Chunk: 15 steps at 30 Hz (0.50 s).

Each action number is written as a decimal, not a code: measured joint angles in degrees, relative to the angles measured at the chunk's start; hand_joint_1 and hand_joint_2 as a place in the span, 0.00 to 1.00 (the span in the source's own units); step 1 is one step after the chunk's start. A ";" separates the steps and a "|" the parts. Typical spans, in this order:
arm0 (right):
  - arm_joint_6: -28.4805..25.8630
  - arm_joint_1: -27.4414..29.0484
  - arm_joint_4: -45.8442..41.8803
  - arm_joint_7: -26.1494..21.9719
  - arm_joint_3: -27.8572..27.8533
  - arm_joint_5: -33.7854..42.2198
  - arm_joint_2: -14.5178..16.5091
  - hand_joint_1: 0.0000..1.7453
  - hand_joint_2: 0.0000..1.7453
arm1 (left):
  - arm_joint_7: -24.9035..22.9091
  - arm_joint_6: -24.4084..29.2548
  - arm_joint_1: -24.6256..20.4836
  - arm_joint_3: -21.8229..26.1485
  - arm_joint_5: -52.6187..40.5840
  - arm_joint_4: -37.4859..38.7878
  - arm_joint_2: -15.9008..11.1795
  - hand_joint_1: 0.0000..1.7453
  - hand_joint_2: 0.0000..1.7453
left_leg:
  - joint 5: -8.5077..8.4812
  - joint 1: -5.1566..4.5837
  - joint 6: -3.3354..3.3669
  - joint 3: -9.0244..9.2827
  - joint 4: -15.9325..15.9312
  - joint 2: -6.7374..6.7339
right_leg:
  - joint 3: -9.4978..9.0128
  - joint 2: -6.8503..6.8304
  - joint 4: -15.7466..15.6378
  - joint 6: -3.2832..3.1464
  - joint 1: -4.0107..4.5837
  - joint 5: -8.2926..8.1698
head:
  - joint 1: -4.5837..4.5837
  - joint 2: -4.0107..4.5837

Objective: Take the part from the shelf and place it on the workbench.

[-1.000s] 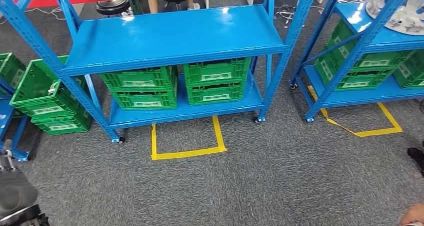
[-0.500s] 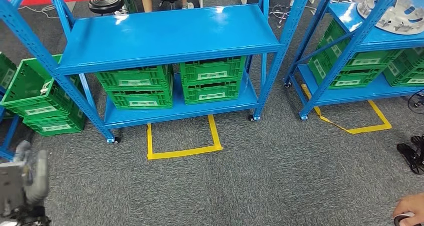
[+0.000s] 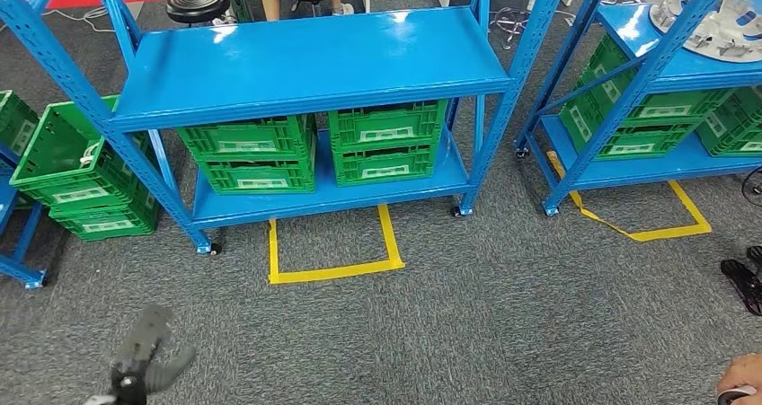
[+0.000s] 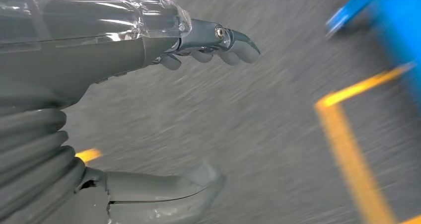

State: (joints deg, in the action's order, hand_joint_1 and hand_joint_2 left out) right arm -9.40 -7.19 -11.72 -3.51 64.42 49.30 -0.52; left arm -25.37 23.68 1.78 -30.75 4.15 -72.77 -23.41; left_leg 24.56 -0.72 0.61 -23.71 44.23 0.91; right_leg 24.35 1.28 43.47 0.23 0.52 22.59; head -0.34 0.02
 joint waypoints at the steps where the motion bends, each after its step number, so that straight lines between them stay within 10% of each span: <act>1: 0.15 -0.06 0.00 0.24 0.07 -0.27 0.01 0.00 0.00 | -0.16 -1.19 -0.36 -1.01 0.89 2.56 0.01 0.00 1.00 | 0.00 0.04 0.00 0.00 0.00 -0.02 | 0.01 0.00 0.01 -0.03 0.05 0.01 | 0.02 0.01; 15: 1.08 -1.28 0.00 2.12 1.68 -1.91 0.04 0.00 0.00 | 6.02 -6.37 -3.55 -8.71 10.77 31.25 3.13 0.00 1.00 | -0.03 0.14 -0.01 -0.01 -0.07 -0.43 | 0.09 0.01 0.17 -0.41 0.17 0.07 | 0.02 -0.01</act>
State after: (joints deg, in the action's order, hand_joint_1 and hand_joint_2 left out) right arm -8.32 -8.47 -11.72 -1.39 66.10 47.39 -0.48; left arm -19.35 17.31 -1.78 -39.46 14.93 -41.52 -20.28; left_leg 24.53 -0.58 0.60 -23.71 44.16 0.48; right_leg 24.44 1.29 43.64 -0.18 0.69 22.67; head -0.33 0.01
